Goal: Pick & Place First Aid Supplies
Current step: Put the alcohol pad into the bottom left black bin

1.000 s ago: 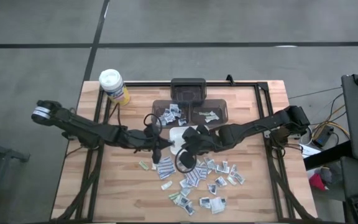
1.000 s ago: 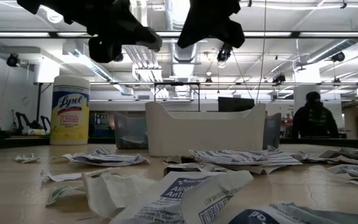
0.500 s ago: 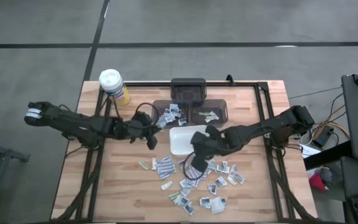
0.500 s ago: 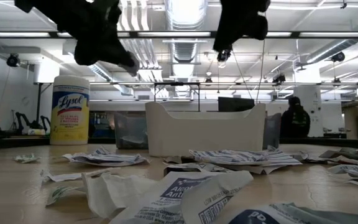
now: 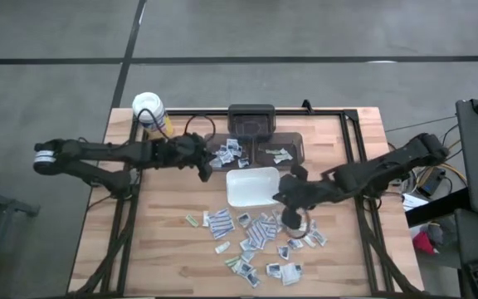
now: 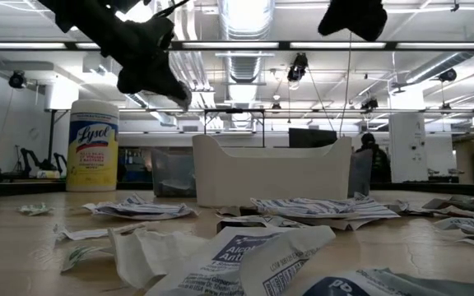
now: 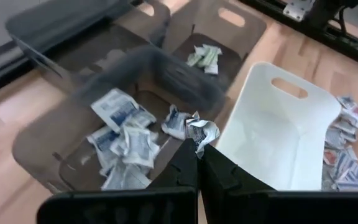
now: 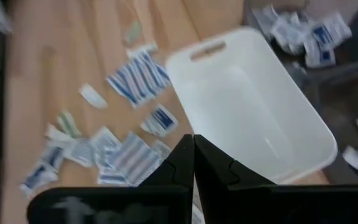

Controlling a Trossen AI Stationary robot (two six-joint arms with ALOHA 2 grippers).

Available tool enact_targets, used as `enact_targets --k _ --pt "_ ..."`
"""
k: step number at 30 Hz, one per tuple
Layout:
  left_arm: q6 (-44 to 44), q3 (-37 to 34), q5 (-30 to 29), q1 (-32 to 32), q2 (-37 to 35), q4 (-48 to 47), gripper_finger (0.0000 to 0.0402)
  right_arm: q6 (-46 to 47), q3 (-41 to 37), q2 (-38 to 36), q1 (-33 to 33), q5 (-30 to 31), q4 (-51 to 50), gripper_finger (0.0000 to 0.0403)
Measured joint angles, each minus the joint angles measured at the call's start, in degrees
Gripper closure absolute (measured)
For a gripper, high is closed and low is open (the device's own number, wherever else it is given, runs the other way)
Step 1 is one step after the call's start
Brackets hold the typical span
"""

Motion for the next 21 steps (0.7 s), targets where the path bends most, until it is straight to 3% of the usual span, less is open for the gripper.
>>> enact_targets --k 8,21 --pt "4.7 5.37 0.95 3.64 7.12 -0.77 0.0401 -1.65 -17.33 -15.89 1.01 -0.98 17.27 0.0394" --pt "10.16 24.75 1.65 7.04 26.74 -15.55 0.0401 -9.53 -32.39 -34.13 2.54 -0.98 21.49 0.0394"
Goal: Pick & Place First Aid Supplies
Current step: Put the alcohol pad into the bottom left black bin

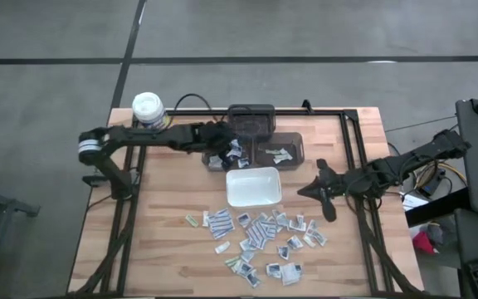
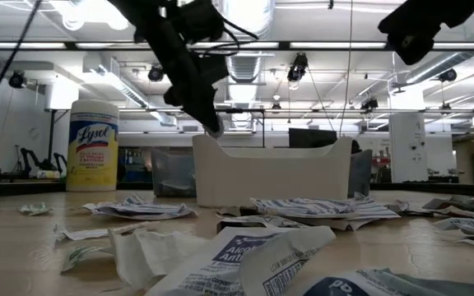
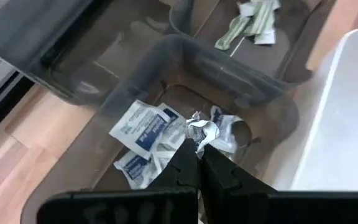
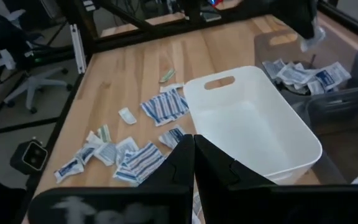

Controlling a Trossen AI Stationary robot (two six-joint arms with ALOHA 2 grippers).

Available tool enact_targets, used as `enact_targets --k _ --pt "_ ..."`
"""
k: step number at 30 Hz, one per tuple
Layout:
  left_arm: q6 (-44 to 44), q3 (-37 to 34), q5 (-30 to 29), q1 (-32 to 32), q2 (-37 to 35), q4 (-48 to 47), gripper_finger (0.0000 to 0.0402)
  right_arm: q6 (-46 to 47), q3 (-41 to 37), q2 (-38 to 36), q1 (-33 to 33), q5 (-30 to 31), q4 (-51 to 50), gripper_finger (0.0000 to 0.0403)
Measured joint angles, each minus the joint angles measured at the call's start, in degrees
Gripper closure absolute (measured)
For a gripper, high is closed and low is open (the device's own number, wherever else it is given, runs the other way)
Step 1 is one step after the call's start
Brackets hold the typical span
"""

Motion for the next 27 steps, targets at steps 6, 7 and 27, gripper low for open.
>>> enact_targets --k 6,7,27 --pt "2.41 6.7 0.01 1.68 4.9 -6.2 0.0401 -0.96 -5.29 -4.86 0.01 0.01 3.81 0.0394" --pt "2.68 7.54 0.02 2.07 5.34 -6.79 0.0402 -1.0 -6.18 -5.58 0.01 0.0 4.16 0.0394" --pt "3.12 8.84 5.49 7.21 6.9 -12.98 0.0401 -5.28 -12.03 -11.83 -11.24 5.06 9.82 0.0394"
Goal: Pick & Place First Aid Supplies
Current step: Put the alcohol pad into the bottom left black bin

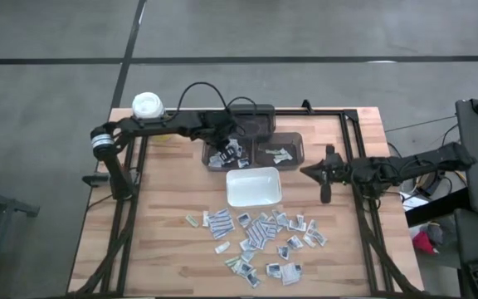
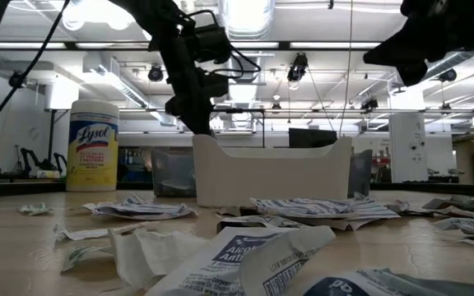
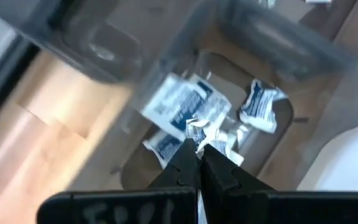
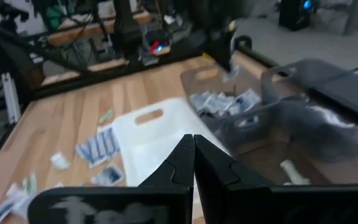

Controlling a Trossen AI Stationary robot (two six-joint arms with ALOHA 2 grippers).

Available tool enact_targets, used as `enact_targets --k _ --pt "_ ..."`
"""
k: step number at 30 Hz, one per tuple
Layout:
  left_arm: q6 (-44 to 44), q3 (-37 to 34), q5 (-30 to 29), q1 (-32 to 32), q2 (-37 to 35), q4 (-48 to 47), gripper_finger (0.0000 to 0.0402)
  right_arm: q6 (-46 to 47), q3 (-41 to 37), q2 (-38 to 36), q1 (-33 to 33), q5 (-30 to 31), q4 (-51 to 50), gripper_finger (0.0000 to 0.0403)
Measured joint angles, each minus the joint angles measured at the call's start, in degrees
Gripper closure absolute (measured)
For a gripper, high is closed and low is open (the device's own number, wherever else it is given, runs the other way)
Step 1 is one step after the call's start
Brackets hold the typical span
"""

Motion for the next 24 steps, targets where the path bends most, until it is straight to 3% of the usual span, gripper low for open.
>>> enact_targets --k 14,24 --pt "-4.89 -7.35 2.59 0.32 -0.01 2.32 0.0386 -2.06 -1.72 0.11 -1.17 -0.09 4.97 0.0394" --pt "-4.04 -6.21 2.55 0.43 -0.13 2.75 0.0301 -1.86 -1.72 0.13 -1.17 -0.09 4.81 0.0394"
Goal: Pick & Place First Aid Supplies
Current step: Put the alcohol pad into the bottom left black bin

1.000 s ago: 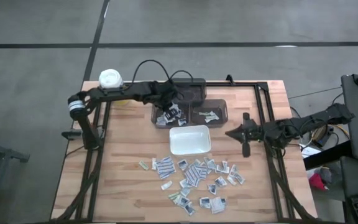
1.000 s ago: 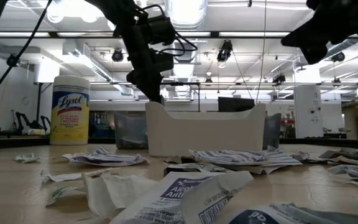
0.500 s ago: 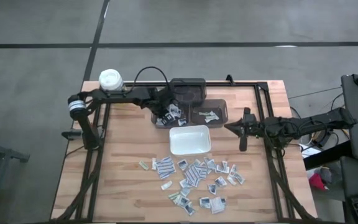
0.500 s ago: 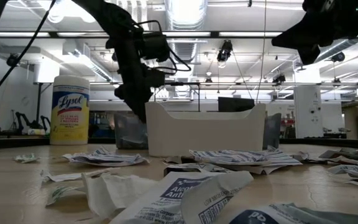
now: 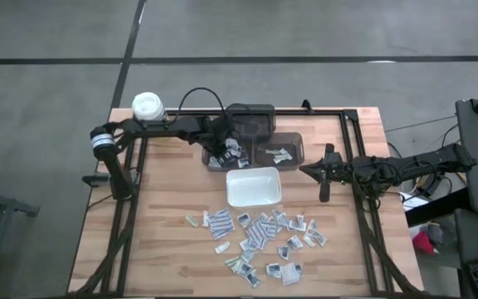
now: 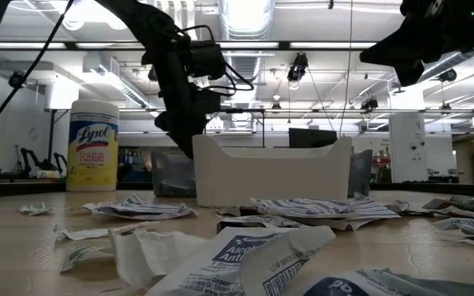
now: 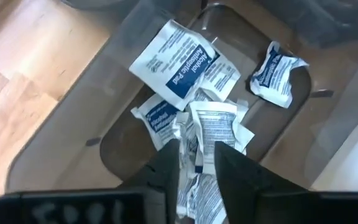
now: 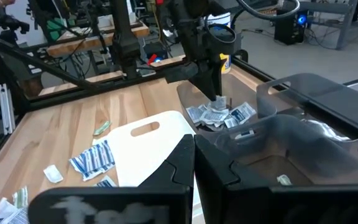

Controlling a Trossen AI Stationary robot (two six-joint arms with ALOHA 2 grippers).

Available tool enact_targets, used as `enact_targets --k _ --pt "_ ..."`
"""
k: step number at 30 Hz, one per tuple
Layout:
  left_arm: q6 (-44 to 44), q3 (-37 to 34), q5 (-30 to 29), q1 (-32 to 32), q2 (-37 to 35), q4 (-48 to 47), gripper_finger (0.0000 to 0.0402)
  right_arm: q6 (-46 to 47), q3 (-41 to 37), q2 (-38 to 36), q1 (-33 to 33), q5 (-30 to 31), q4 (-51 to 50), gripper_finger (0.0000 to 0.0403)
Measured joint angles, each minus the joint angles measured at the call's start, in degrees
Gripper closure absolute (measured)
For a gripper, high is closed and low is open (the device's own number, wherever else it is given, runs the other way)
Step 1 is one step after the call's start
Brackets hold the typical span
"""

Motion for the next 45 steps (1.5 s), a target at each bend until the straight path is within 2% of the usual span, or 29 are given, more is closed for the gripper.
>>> enact_targets --k 4,8,12,17,23,28,33,37,45 --pt "0.11 4.73 -0.07 0.13 -0.77 -6.95 0.0279 0.02 0.0 0.0 0.0 0.0 0.0 0.0394" --pt "-0.06 10.2 -0.04 -0.12 -2.43 -14.25 0.0276 0.18 0.0 0.0 0.02 0.0 0.06 0.0394" --pt "-2.78 15.3 0.46 -2.03 -4.68 -21.54 0.0275 5.01 0.0 -0.02 0.02 0.0 0.08 0.0394" --pt "-8.23 17.74 0.75 -7.97 -8.57 -25.65 0.0275 6.08 0.0 0.0 0.02 -0.04 -0.06 0.0394" --pt "-15.95 16.03 0.78 -18.98 -12.49 -25.69 0.0275 6.1 0.0 -0.01 0.02 -0.07 -0.36 0.0394" --pt "-21.1 14.03 -0.95 -29.02 -13.15 -23.8 0.0275 6.09 0.0 0.0 0.02 -1.14 -0.37 0.0394" --pt "-22.05 8.99 -3.61 -36.22 -12.79 -16.2 0.0275 6.08 0.0 -0.02 0.02 -6.49 -0.29 0.0394" --pt "-22.66 3.96 -5.01 -39.24 -12.82 -8.35 0.0275 6.23 0.0 0.0 0.02 -9.25 -0.22 0.0394" --pt "-23.05 -5.36 -5.49 -40.09 -13.23 3.01 0.0276 6.49 0.0 -0.02 0.02 -9.51 0.48 0.0394"
